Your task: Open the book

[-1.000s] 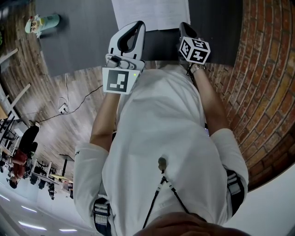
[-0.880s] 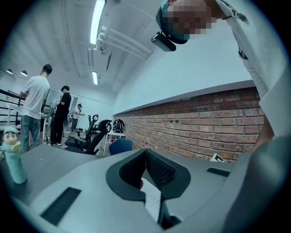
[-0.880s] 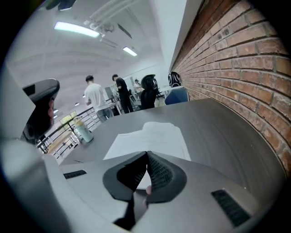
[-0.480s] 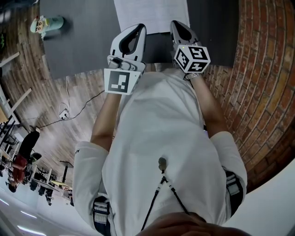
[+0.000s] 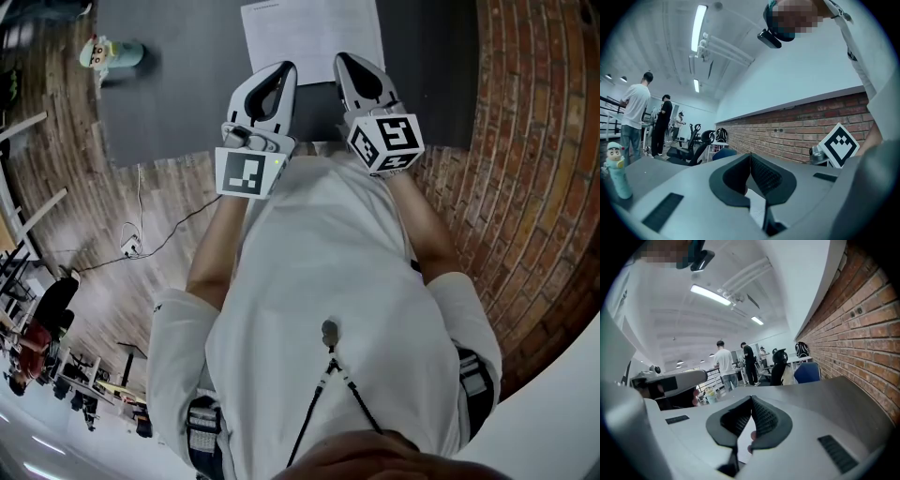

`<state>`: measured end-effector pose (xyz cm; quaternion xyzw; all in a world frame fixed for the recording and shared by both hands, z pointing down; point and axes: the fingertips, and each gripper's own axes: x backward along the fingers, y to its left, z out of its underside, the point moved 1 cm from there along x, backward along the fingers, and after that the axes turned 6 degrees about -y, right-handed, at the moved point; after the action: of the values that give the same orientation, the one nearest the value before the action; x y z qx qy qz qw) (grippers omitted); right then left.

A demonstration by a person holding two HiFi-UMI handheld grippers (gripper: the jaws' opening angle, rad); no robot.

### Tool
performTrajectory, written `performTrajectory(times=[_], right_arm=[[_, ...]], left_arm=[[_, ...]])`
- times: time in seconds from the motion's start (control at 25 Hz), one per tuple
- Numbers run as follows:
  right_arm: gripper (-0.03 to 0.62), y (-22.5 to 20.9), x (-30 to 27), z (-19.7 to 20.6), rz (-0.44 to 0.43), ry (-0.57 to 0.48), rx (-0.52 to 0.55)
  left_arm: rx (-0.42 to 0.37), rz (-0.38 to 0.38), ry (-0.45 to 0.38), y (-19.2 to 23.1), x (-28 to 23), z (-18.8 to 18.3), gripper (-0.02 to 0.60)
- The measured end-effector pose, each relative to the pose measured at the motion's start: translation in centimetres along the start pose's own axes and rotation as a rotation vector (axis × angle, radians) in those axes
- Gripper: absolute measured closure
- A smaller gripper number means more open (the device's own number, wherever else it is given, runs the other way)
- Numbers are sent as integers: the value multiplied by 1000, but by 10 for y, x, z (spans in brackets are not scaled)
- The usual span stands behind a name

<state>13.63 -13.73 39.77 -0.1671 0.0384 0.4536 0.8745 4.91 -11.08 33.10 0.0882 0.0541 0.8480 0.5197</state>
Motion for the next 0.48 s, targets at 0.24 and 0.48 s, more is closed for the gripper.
performTrajectory(times=[0.24,0.48], right_arm=[[559,27,-3,-32,-47,-53,7],[559,47,-1,-73,-84,-119,9]], left_arm=[[-52,2,25,12,4,-14,558],[-40,-23,-6,21,1,-36,558]])
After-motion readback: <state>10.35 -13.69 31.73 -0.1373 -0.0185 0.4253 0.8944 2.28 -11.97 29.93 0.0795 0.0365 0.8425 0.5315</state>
